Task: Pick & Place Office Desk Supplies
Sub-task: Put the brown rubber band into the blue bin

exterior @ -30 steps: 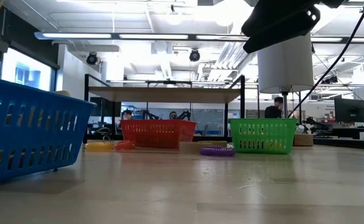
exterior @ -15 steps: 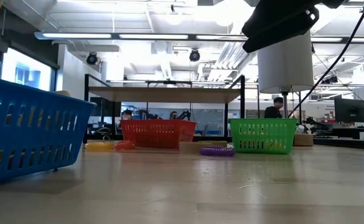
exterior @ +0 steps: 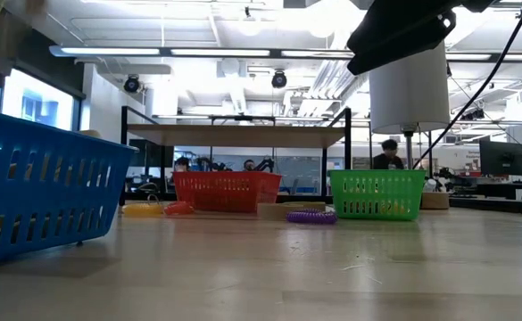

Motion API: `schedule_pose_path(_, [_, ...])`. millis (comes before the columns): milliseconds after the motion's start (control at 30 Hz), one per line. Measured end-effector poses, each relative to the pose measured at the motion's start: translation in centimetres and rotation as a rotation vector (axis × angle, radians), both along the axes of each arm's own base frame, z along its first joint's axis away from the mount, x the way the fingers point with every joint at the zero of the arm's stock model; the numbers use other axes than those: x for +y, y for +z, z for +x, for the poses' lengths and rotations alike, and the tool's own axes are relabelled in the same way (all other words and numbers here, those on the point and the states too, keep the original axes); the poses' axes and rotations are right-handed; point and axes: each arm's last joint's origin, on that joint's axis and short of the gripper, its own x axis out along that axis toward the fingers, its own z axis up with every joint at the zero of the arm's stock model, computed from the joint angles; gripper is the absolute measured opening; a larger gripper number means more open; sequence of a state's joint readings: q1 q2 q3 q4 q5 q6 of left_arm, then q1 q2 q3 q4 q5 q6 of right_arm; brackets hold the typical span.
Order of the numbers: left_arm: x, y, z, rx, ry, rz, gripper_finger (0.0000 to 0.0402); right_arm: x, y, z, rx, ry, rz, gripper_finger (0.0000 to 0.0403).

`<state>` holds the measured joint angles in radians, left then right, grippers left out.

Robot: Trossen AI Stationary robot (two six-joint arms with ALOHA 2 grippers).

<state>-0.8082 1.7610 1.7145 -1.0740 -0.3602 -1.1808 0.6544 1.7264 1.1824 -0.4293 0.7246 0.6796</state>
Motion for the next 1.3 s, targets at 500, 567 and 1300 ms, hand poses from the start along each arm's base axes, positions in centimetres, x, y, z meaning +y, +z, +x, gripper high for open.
schedule_pose_path(500, [0.3,-4.8,0.7,0.176,0.071,0.036,0.0001,0.0,0.0,0.0,-0.004,0.0,0.004,0.026])
schedule_pose_path(567, [0.6,-6.0,0.7,0.216,0.079,0.028,0.0001,0.0,0.0,0.0,-0.005,0.001,0.005,0.026])
schedule_pose_path(1300, [2.8,-10.5,1.8,0.309,-0.058,0.032,0.0051,0.1,0.1,0.1,-0.01,0.003,0.008,0.026])
